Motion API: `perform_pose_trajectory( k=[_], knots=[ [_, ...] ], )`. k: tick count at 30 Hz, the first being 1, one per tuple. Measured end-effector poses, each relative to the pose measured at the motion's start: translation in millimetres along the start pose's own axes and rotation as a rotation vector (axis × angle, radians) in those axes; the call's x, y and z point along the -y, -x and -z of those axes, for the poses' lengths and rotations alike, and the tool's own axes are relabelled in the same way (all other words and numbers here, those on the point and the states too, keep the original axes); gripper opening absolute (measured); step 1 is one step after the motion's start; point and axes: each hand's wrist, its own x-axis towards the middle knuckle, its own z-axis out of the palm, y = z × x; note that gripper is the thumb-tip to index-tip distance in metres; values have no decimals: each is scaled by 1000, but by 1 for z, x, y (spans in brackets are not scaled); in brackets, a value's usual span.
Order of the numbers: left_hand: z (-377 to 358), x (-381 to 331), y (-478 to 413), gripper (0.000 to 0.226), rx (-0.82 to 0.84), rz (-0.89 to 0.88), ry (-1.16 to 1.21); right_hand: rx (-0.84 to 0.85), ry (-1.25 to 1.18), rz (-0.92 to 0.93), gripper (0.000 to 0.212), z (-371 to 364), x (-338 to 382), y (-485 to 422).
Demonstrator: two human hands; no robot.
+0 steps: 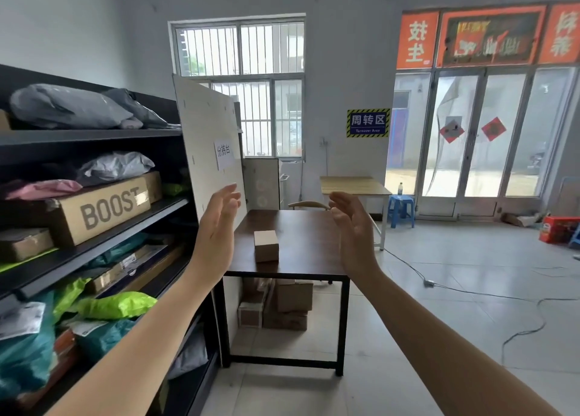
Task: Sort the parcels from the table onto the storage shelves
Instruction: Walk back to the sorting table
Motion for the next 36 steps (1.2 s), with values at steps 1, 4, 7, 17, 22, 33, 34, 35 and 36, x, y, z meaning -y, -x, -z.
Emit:
perform_pose_trajectory(
  k=[1, 4, 7, 17, 22, 33, 34, 35, 36],
  knots=[
    [0, 9, -6, 62, 6, 0, 1, -6, 6, -7, 30, -4, -9, -5],
    [4, 36, -31, 56, 27, -15, 5, -17, 19, -19, 34, -20, -33, -21],
    [12, 65, -62, 54, 43, -22, 38, -36, -8, -31, 35, -43, -55, -42],
    [38, 157, -153, 62, 75, 8, 88, -96, 51, -12, 43, -123, -116, -108],
    [32, 186, -187, 61, 81, 24, 121, -108, 85, -21, 43, -140, -141, -140],
    [-16, 233, -253, 59, 51, 13, 129, -53, 91, 21, 41, -142, -205, -225],
    [-20, 237, -258, 58, 45, 15, 119, -49, 92, 17, 39, -141, -211, -233],
    [-23, 242, -263, 57, 41, 18, 111, -48, 86, 15, 38, -140, -218, -240],
    [-26, 246, -267, 57, 39, 22, 105, -52, 78, 16, 38, -139, -223, -247]
  ],
)
